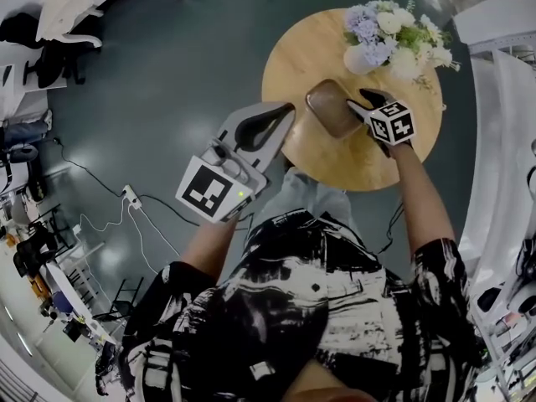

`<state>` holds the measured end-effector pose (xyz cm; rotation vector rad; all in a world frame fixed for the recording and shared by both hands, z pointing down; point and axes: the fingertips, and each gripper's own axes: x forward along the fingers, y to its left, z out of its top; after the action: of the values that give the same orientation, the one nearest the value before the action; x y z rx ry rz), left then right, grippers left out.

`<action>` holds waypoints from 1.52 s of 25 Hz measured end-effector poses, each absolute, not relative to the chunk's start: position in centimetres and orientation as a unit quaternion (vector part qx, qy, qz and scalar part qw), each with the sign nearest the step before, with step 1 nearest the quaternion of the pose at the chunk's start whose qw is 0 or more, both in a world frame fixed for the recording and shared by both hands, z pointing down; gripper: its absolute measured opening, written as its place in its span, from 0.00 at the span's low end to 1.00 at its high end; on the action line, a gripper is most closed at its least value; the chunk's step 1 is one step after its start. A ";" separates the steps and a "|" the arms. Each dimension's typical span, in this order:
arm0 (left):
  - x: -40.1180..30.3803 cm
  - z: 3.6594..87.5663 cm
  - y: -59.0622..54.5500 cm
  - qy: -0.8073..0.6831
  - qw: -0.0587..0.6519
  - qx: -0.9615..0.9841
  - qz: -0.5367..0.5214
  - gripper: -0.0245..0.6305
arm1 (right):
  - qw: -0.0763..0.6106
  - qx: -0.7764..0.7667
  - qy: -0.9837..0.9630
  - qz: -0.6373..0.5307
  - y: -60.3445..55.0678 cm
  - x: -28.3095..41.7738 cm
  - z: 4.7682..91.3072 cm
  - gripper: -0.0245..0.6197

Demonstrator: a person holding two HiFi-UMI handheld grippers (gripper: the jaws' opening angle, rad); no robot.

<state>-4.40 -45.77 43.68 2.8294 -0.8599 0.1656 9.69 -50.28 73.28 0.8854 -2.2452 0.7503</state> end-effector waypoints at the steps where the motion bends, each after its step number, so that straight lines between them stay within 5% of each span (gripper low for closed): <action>1: -4.4 43.7 -45.8 -0.289 0.091 0.951 0.056 0.04 | 0.305 0.331 -0.846 0.286 -50.3 9.7 73.4 0.28; 19: -4.6 44.3 -46.2 -0.298 0.096 0.948 0.054 0.04 | 0.267 0.279 -0.830 0.402 -50.1 9.2 75.6 0.15; 21: -4.6 44.4 -46.2 -0.298 0.099 0.948 0.054 0.04 | 0.267 0.280 -0.828 0.405 -50.0 9.4 75.6 0.07; 38: -4.2 43.7 -46.0 -0.294 0.092 0.950 0.049 0.04 | 0.231 0.304 -0.843 0.380 -49.5 10.1 72.7 0.06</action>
<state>-4.21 -46.04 43.70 2.8214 -0.8715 0.1452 10.13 -49.51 72.71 0.8360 -2.3171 1.0446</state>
